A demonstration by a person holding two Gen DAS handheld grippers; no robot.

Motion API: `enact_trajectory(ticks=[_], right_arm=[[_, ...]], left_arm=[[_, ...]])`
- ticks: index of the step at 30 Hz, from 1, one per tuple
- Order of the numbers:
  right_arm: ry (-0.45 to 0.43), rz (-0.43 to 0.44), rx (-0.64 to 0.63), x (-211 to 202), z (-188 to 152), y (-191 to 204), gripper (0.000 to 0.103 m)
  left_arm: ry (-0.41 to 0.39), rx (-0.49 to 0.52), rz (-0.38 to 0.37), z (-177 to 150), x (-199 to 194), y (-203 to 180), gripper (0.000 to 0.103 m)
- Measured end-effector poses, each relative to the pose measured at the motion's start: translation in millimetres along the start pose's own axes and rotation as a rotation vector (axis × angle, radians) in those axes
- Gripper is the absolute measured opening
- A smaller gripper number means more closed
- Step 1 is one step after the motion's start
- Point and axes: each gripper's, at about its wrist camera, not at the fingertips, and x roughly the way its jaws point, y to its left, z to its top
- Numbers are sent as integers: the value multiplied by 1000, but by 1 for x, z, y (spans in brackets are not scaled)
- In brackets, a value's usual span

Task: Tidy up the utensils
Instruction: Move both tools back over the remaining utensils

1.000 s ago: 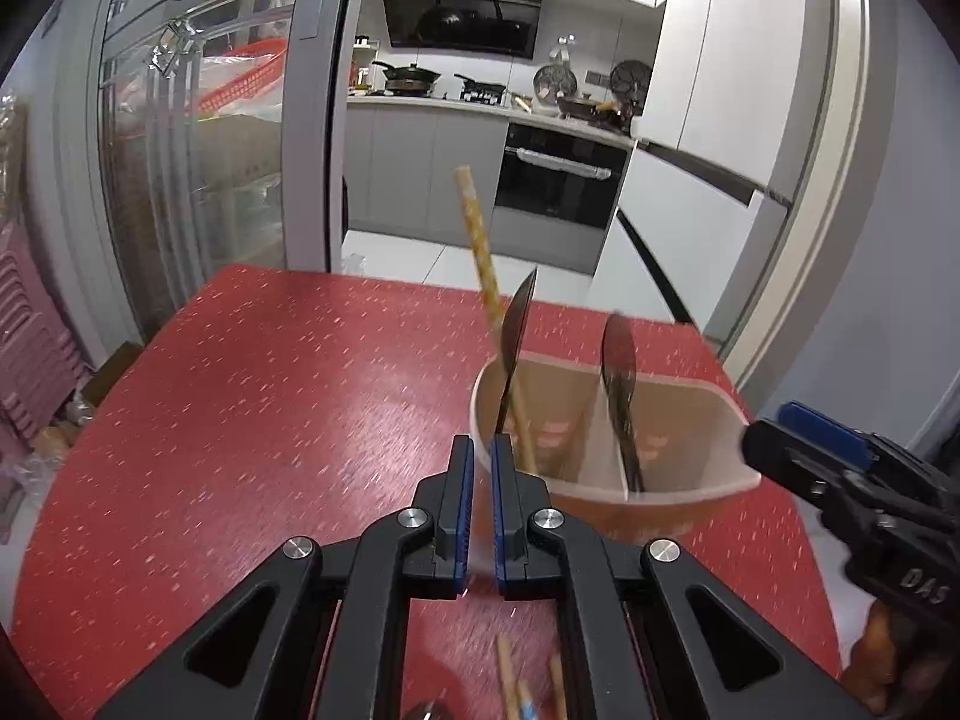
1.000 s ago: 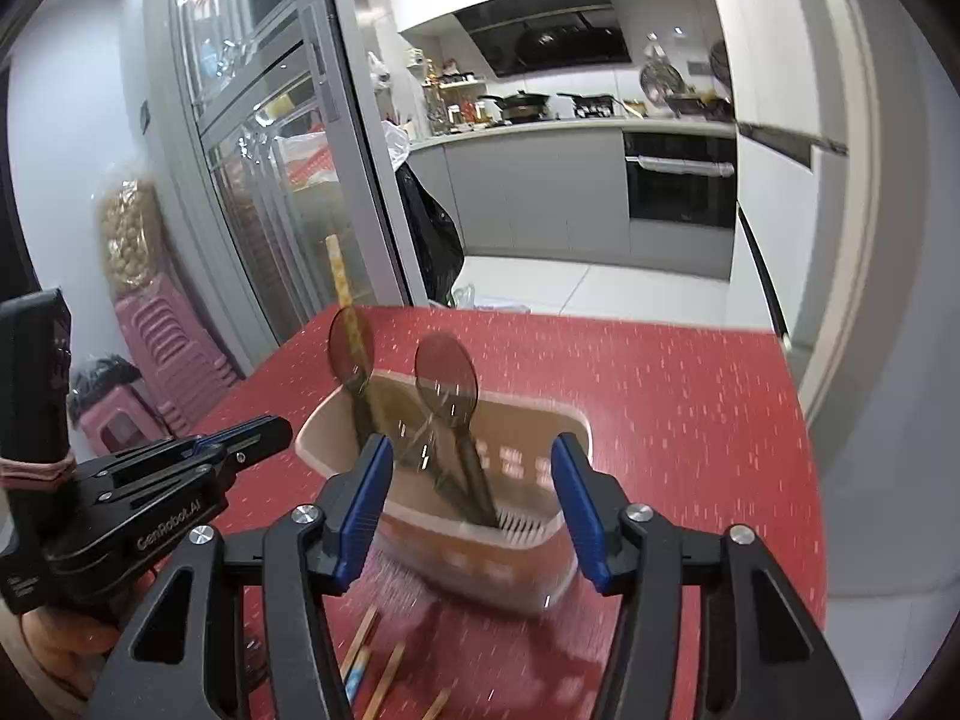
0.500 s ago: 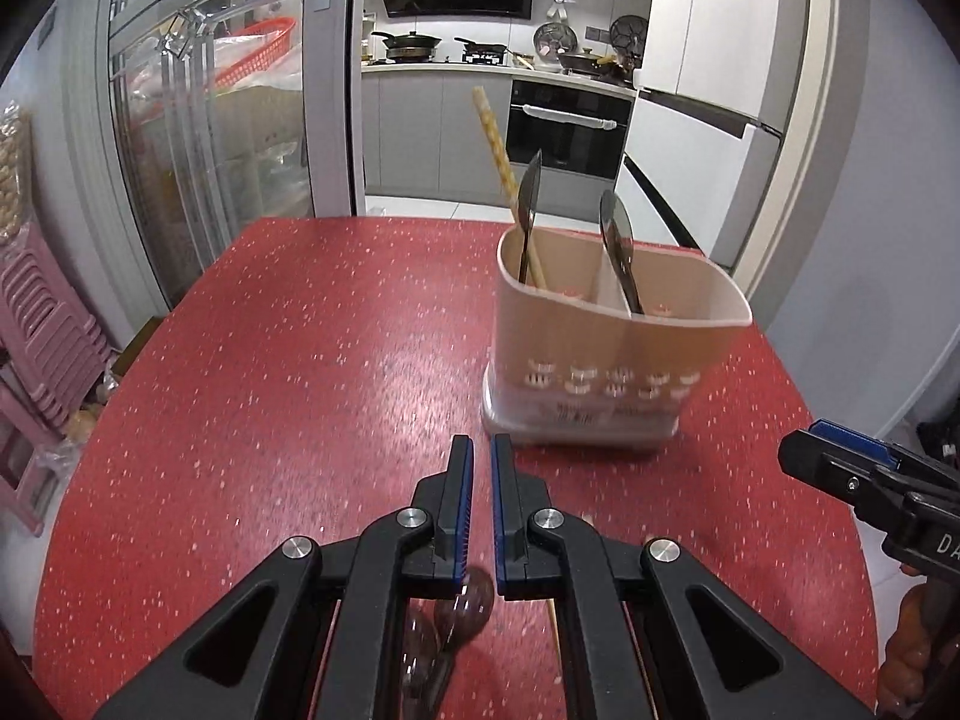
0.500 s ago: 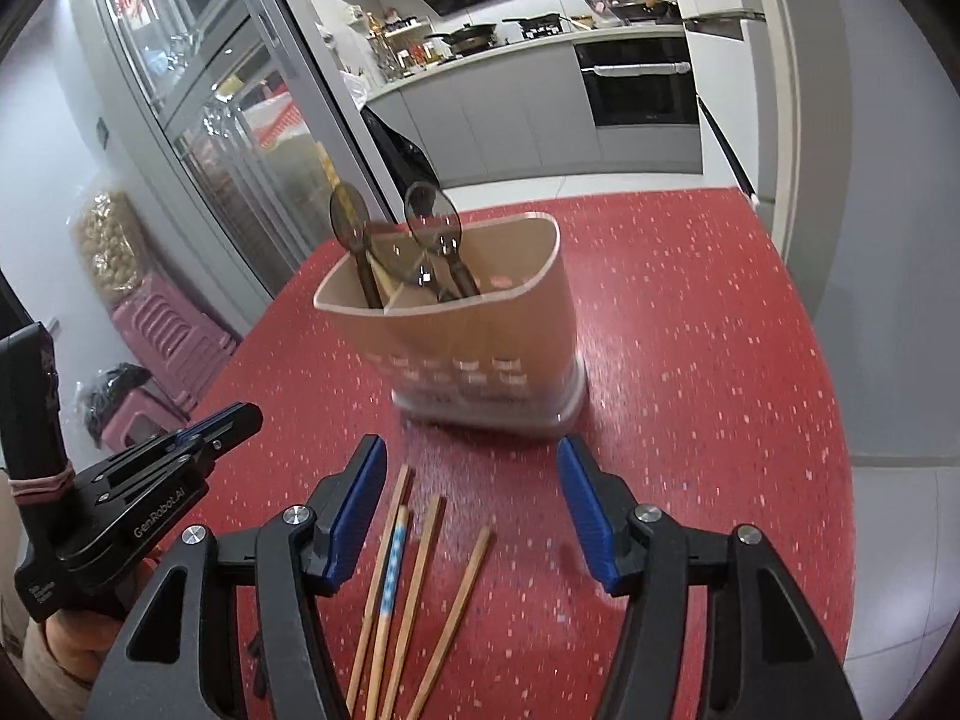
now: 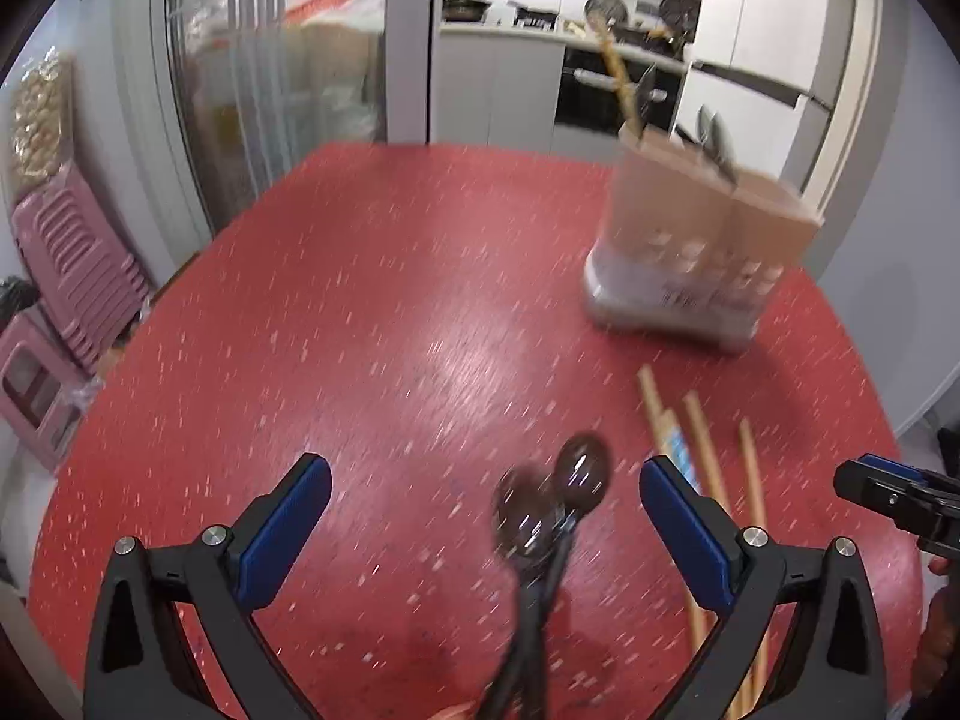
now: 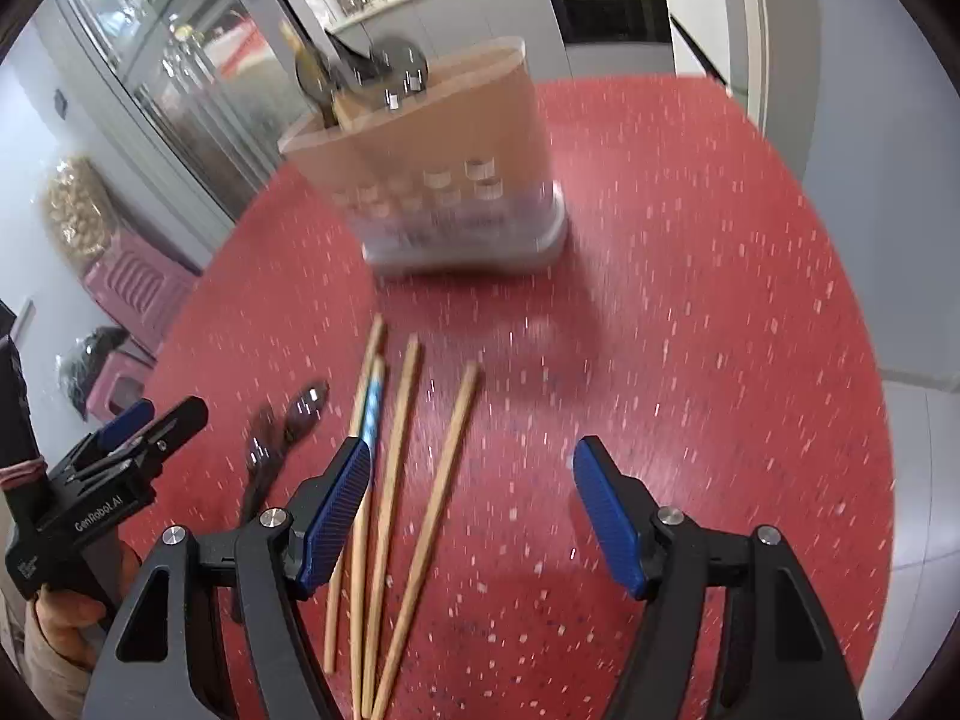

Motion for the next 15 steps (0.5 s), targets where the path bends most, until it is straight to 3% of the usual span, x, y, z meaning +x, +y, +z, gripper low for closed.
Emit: enact_trajectory(ticks=[8,15], right_arm=[[90,-36,9,20,-20,4,74],[112,-68,27,27,-21,1,74]], left_arm=[[106,-20,-16,-25,25,20,103],[126,-13,-8,-27,37,21,103]])
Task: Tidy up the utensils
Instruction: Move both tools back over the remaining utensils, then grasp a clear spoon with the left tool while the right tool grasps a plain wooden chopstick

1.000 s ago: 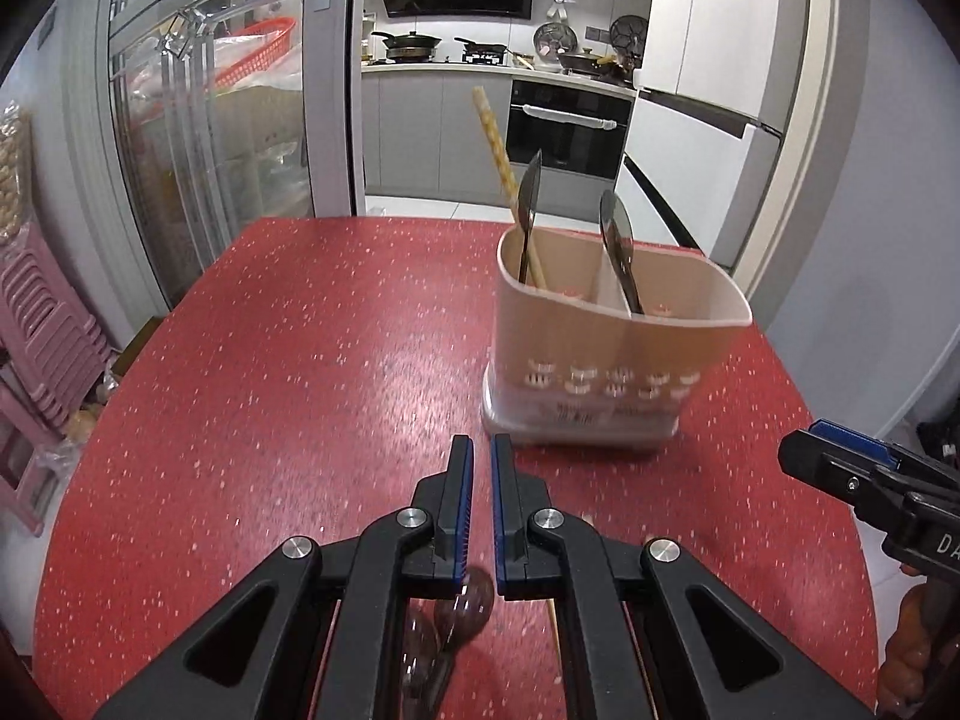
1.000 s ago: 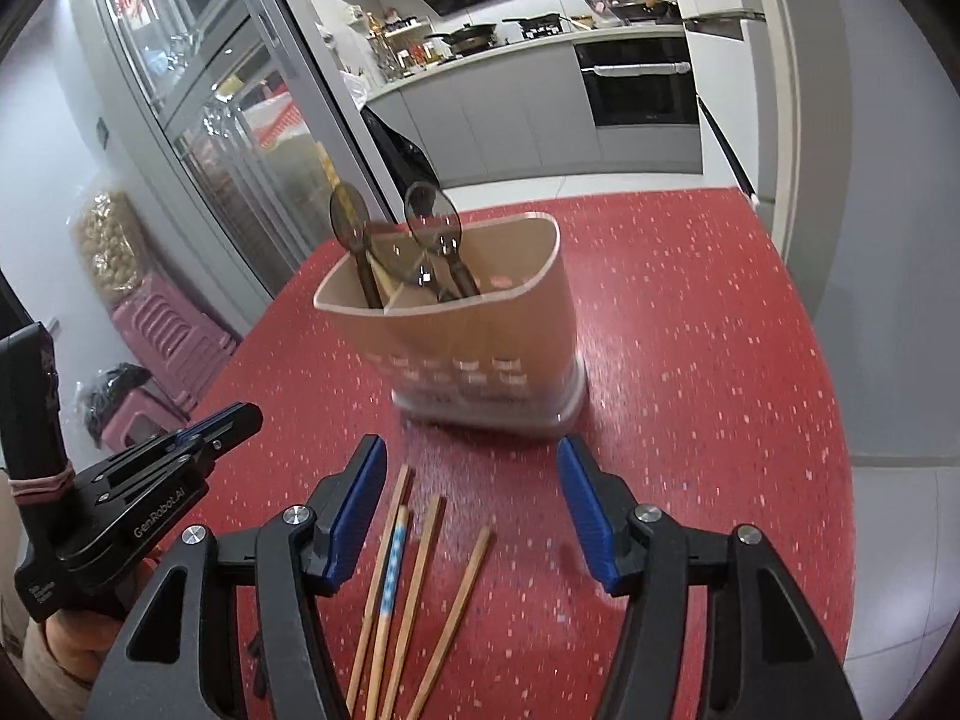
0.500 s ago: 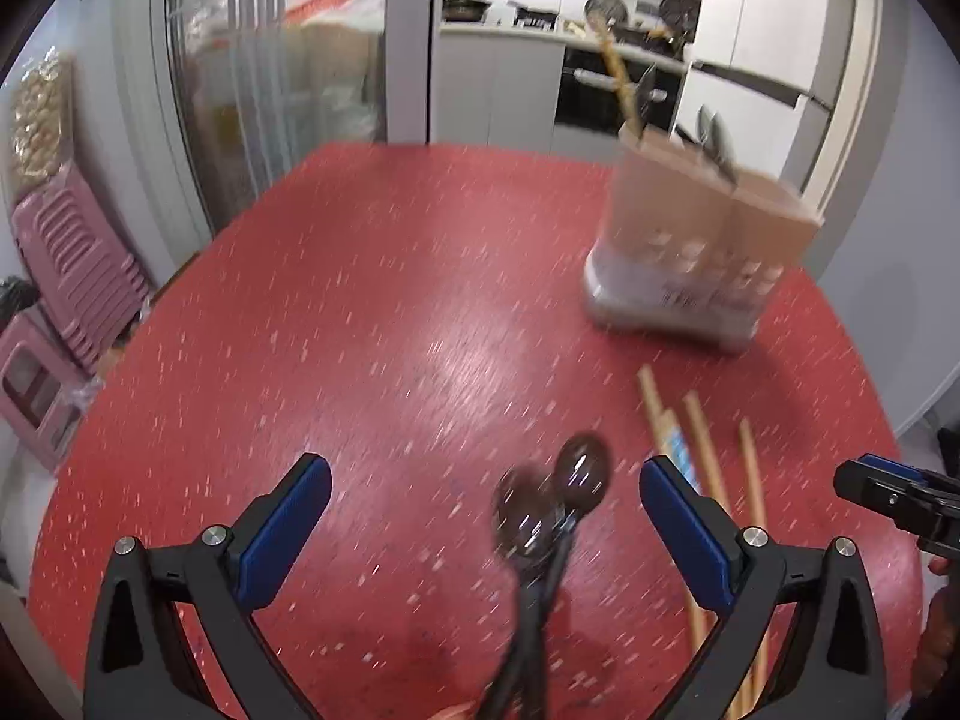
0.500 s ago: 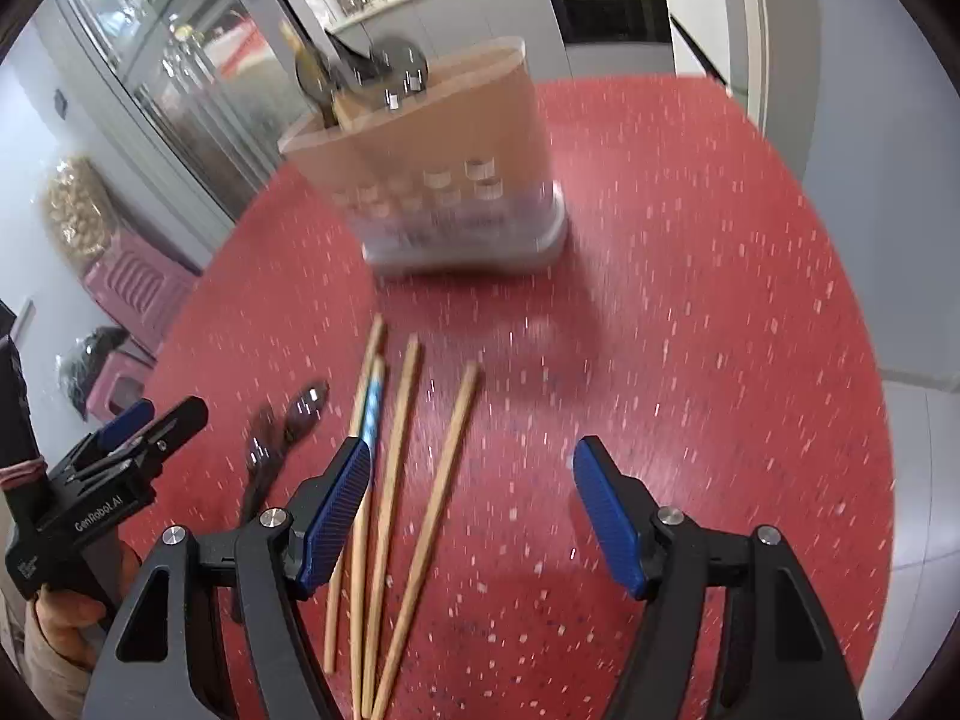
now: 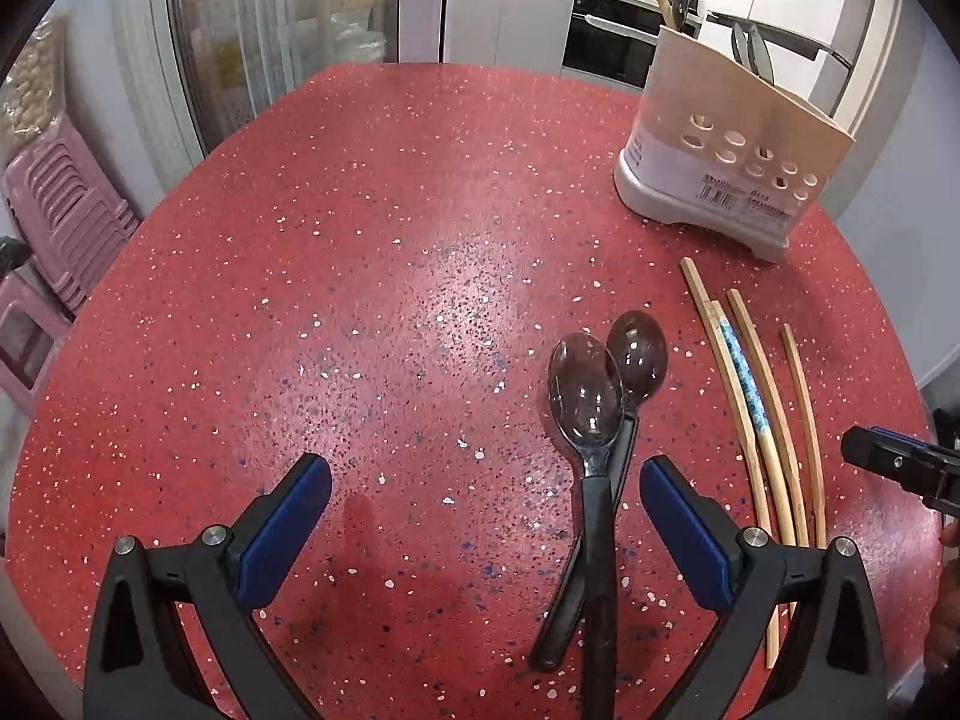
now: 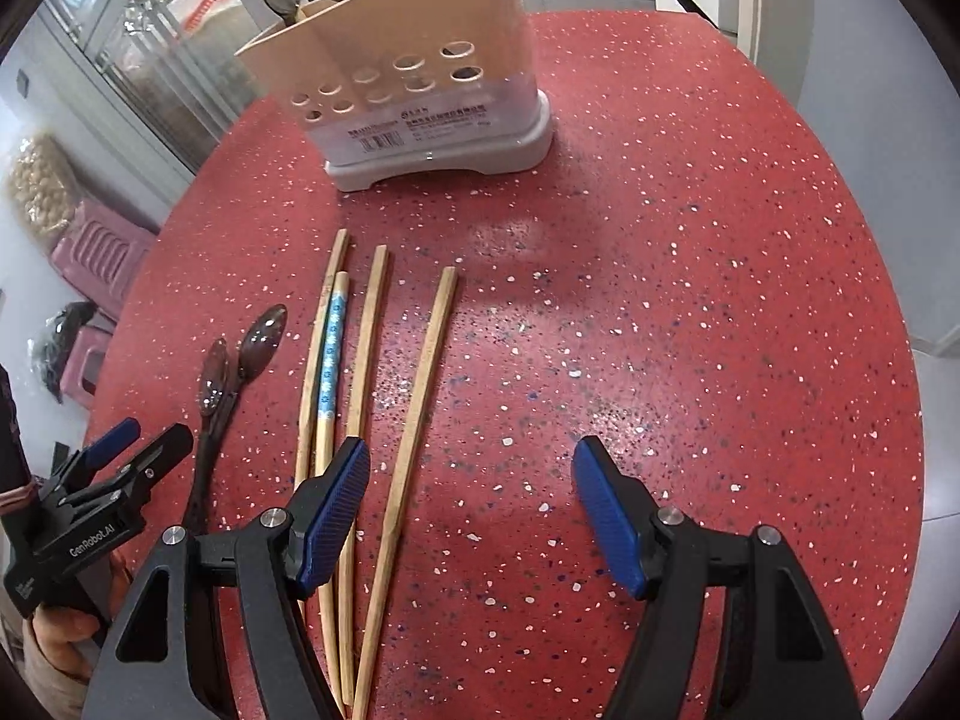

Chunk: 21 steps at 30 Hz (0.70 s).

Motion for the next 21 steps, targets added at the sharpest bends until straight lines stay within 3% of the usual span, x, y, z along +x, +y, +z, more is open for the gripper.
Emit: enact_trajectory(ticks=[6,16,21], right_arm=[[7,-19,-14,7,2,4,72],[7,-72,-72,19,11,23,60],[5,-108,-111,24,15,32,51]], left_arm=[[-1,19,-3,-10,-3,-6,103],[14,36,-1,-17,4,-14,103],[13,65,-10,-20,3,-19,93]])
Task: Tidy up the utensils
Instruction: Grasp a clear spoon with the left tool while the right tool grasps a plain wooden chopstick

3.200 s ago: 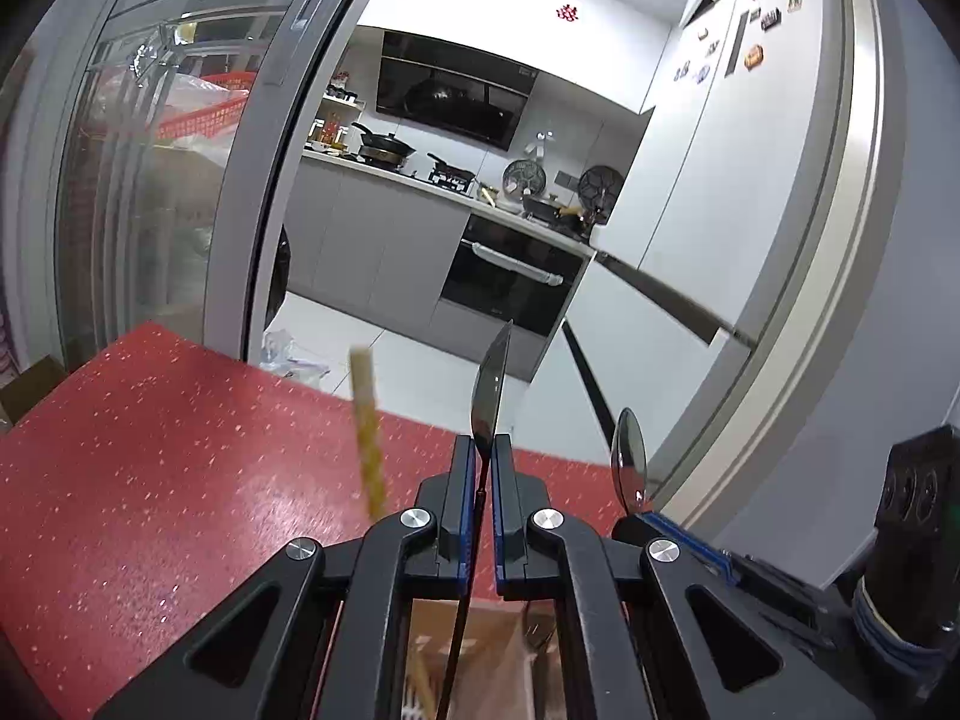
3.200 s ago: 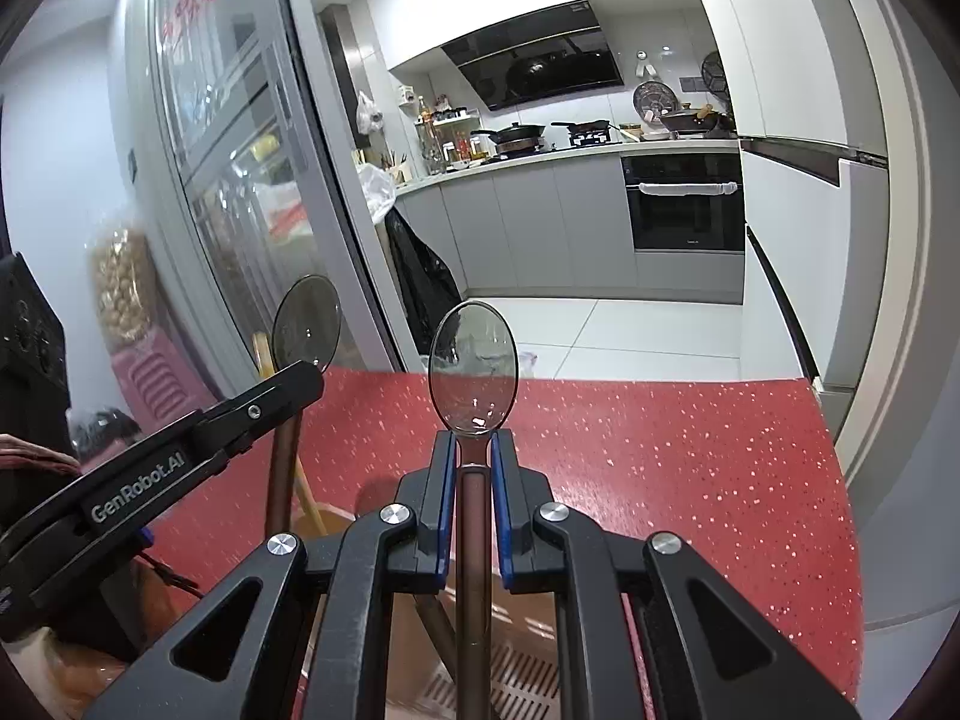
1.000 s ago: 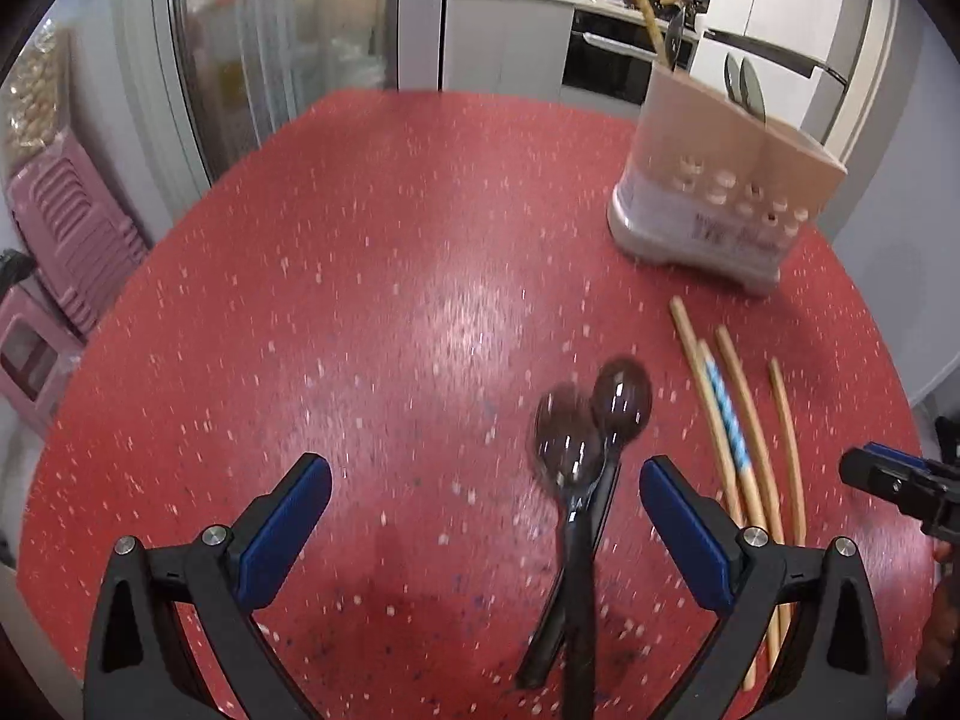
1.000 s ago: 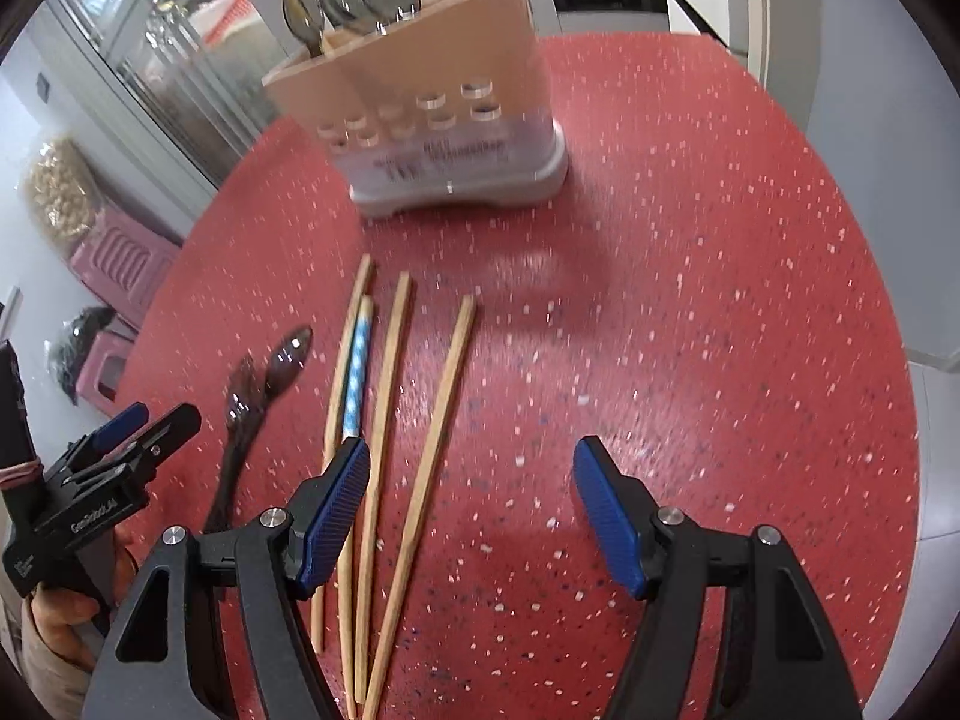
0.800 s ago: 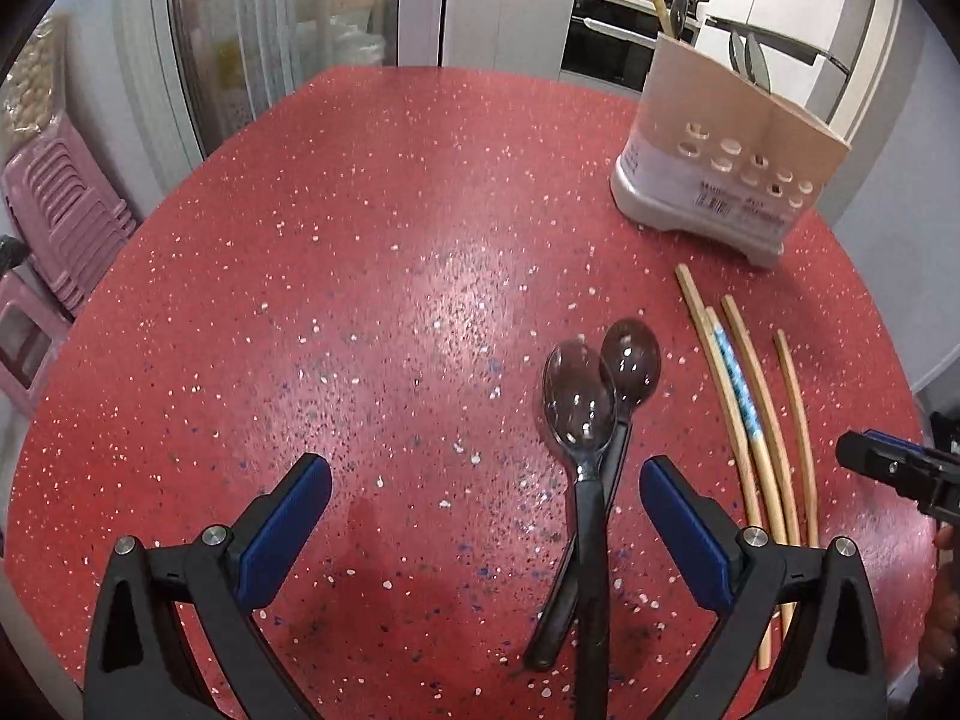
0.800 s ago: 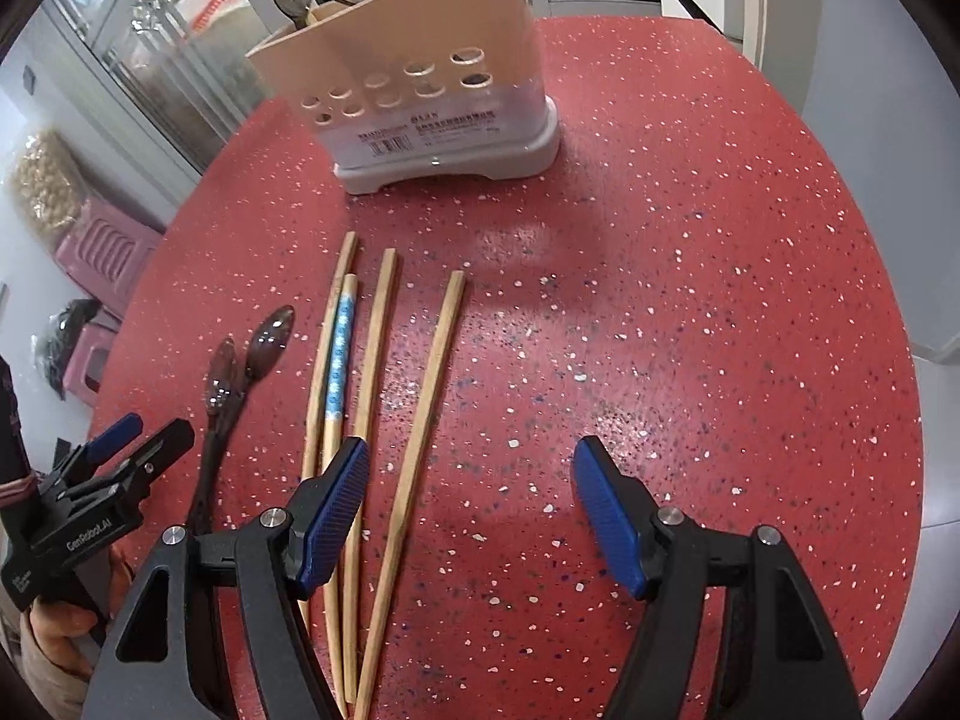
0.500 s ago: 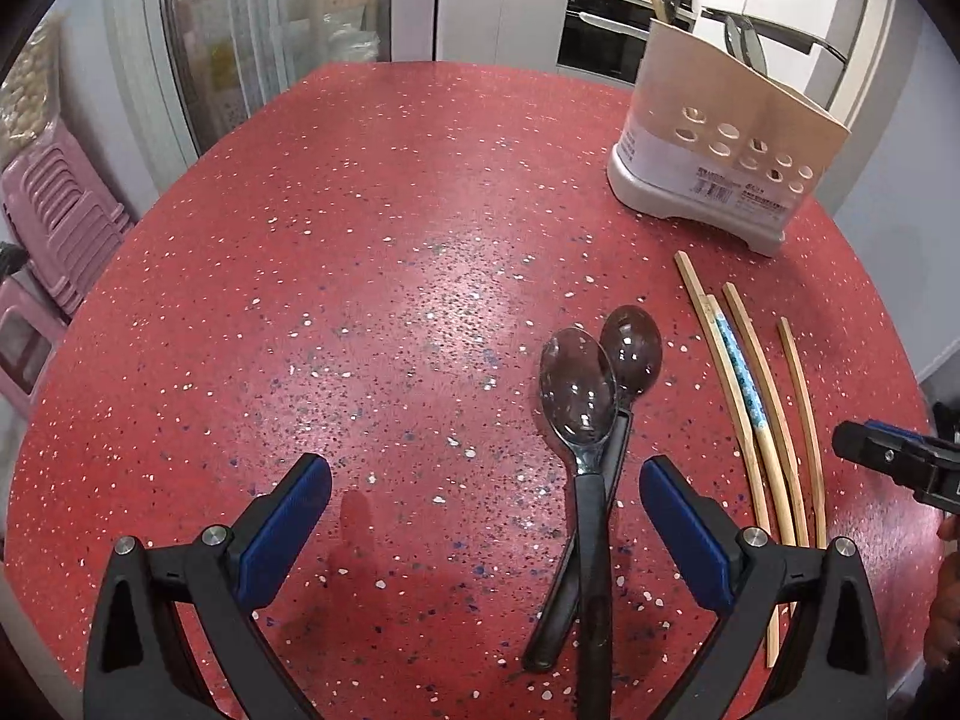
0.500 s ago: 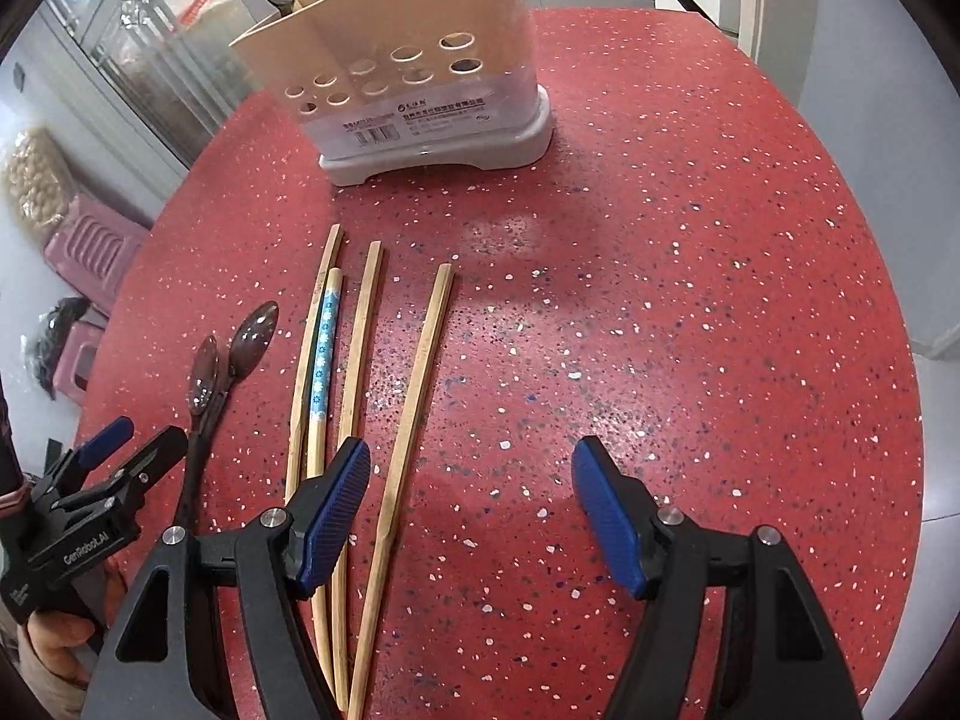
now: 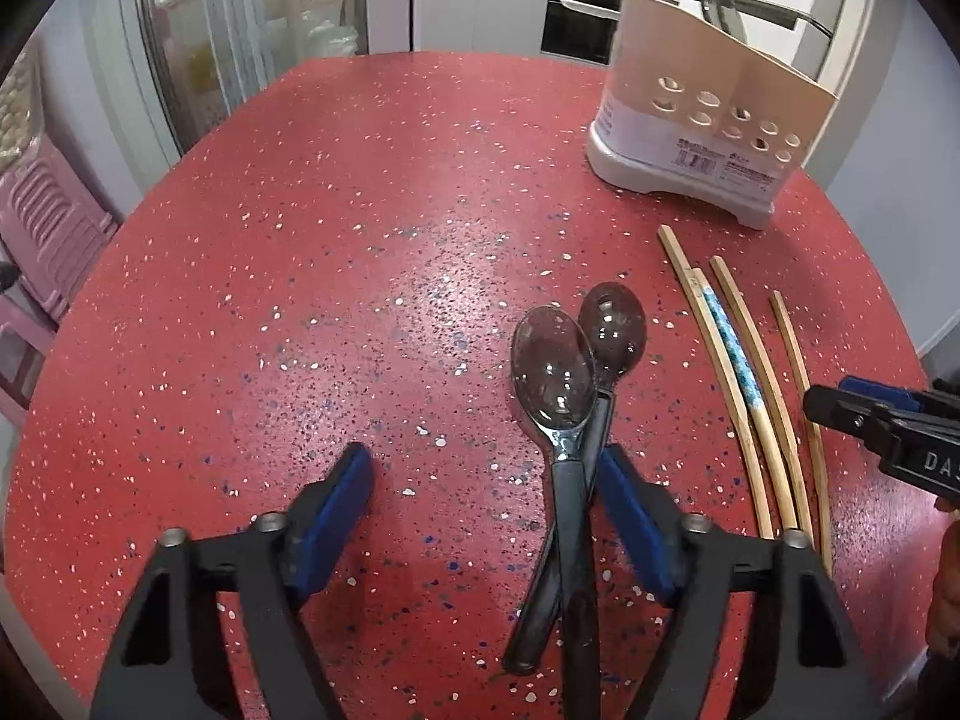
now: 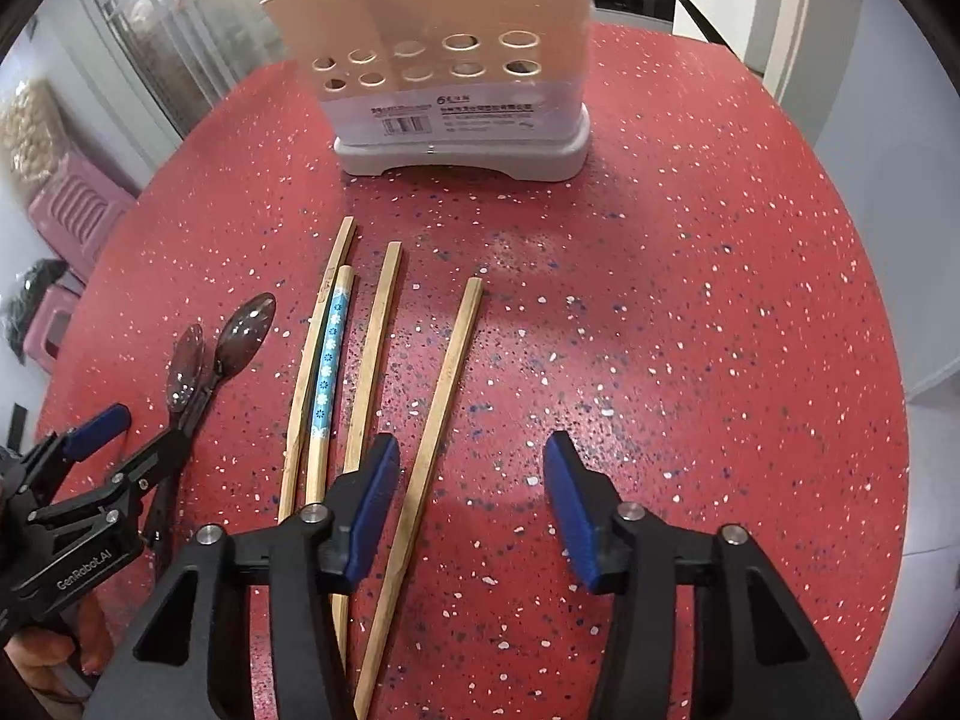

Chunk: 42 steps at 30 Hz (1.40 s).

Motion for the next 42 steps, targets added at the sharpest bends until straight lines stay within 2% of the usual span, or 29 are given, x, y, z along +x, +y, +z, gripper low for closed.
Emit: enact_trajectory(ticks=[3,6,8,9,11,13,20,29,33,34,36,38,42], right_arm=[[1,-25,-22,4,2,6,43],[3,-24,-40,4,2,10,35],[4,-18,-55,5,2,14,25],[4,-16,-62,4,2,16,23],[5,-7,-74,5,2,19,13],[3,3,-83,6,2,21,8],[-10,64,-49,1,-4,8,3],[-78,126,-55,-17,-5,-4,2],[-37,130,-57,-13,-2,-5,3],[-14,133,-52,-9,-1,-6,4],[17,128,-54,-5,-1,-3,13],[26,114,-63,-3,-2,-1,32],[47,51,-91,3,-2,8,31]], left_arm=[[-2,13,-17,-2,-3,-4,84],[-2,32,-39,-2,-6,-8,71],[1,45,-59,-2,-7,-11,56],[3,49,-70,-2,-6,-12,53],[4,58,-85,-3,-6,-15,37],[0,68,-83,-3,-6,-17,37],[-39,22,-118,-3,-18,-7,37],[-85,-8,-154,1,-32,-5,37],[-97,-1,-153,1,-37,-6,37],[-99,-1,-153,1,-38,-5,37],[-103,-4,-156,1,-40,-4,37],[-105,-4,-157,0,-40,-4,37],[-108,-5,-160,-1,-40,-4,37]])
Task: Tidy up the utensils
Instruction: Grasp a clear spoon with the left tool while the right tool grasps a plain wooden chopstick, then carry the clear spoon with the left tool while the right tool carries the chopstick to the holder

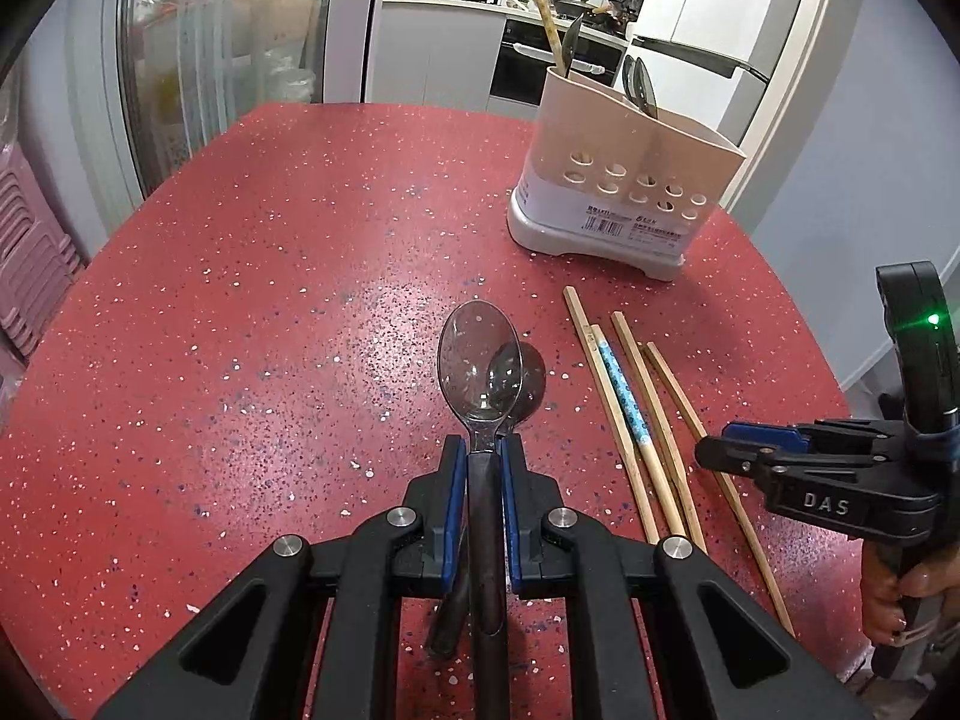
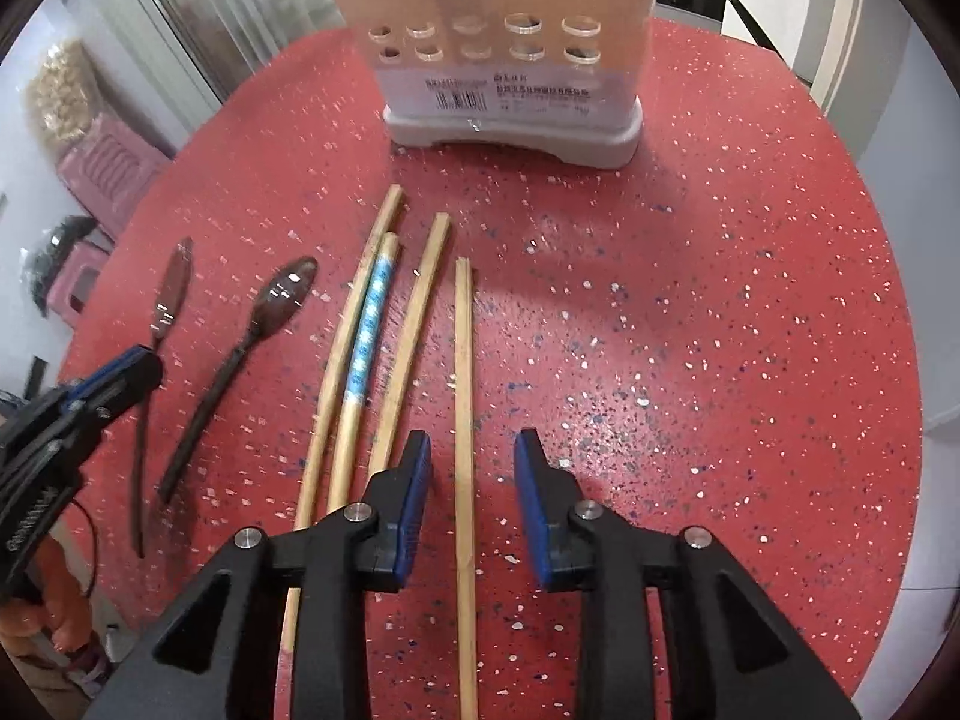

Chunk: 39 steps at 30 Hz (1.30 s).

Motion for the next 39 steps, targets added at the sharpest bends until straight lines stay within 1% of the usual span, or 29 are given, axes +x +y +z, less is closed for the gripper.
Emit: enact_trajectory(ticks=[3,4,5,8,11,21,25,31,39], right_arm=[[20,-85,-59,3,4,12,24],[21,-100,-83,4,5,16,15],[26,-85,-91,4,6,18,6],[24,-74,-88,4,6,20,6],[-13,3,-45,-7,3,10,6],[-204,169,-22,-70,0,-9,6],[-287,226,-15,-96,8,-9,6],[-368,260,-20,-119,21,-9,6],[-478,247,-36,-156,54,-20,6]], left_arm=[[-4,-2,-3,-1,-1,-1,37],[-5,-2,-4,-1,-1,-1,37],[-9,-2,-5,-1,-2,-2,37],[-20,-8,-8,0,-5,-2,37],[-32,-13,-11,1,-10,-1,37],[-69,-34,-19,15,-22,-6,37],[-93,-33,-28,24,-29,-11,37],[-152,-35,-52,52,-47,-20,37],[-253,-22,-74,109,-61,-38,37]])
